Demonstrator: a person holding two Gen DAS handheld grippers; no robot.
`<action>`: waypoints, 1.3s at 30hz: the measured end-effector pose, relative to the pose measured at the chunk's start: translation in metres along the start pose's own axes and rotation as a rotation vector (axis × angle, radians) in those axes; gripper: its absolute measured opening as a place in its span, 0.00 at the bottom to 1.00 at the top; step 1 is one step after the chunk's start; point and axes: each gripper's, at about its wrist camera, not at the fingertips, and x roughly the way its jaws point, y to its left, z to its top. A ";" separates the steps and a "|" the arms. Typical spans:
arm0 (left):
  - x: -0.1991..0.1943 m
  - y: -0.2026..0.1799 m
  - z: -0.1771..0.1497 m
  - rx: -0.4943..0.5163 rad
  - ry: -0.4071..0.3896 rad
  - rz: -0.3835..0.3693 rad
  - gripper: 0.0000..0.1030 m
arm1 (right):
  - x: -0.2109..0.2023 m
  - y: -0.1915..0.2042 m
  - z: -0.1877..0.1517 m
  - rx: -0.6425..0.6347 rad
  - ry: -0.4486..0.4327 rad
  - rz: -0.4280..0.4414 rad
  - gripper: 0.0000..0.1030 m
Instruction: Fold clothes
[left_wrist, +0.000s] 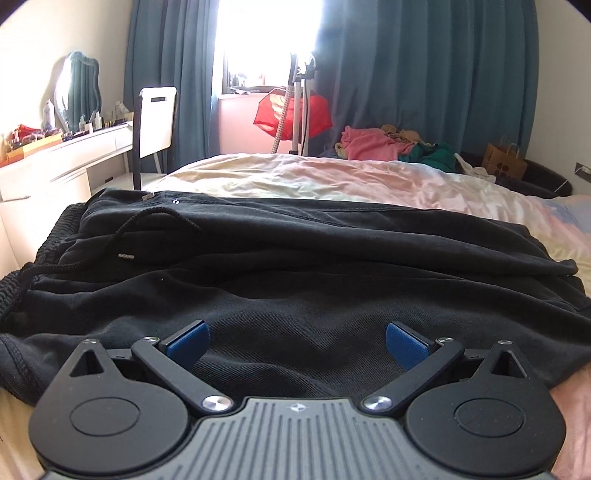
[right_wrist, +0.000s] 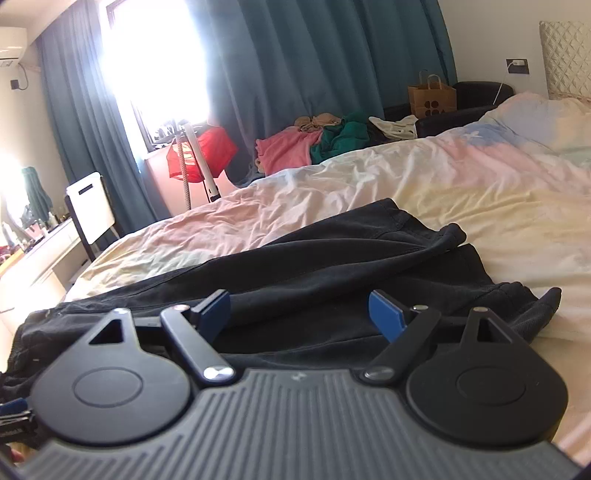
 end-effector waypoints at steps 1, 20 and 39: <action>0.001 0.008 0.003 -0.028 0.023 0.013 1.00 | 0.001 -0.002 0.000 0.006 0.005 -0.005 0.81; -0.039 0.229 0.032 -0.886 0.260 0.279 1.00 | 0.018 -0.040 -0.003 0.125 0.060 -0.118 0.81; -0.035 0.292 -0.017 -1.207 0.123 -0.058 1.00 | -0.002 -0.170 -0.042 0.892 0.012 -0.310 0.82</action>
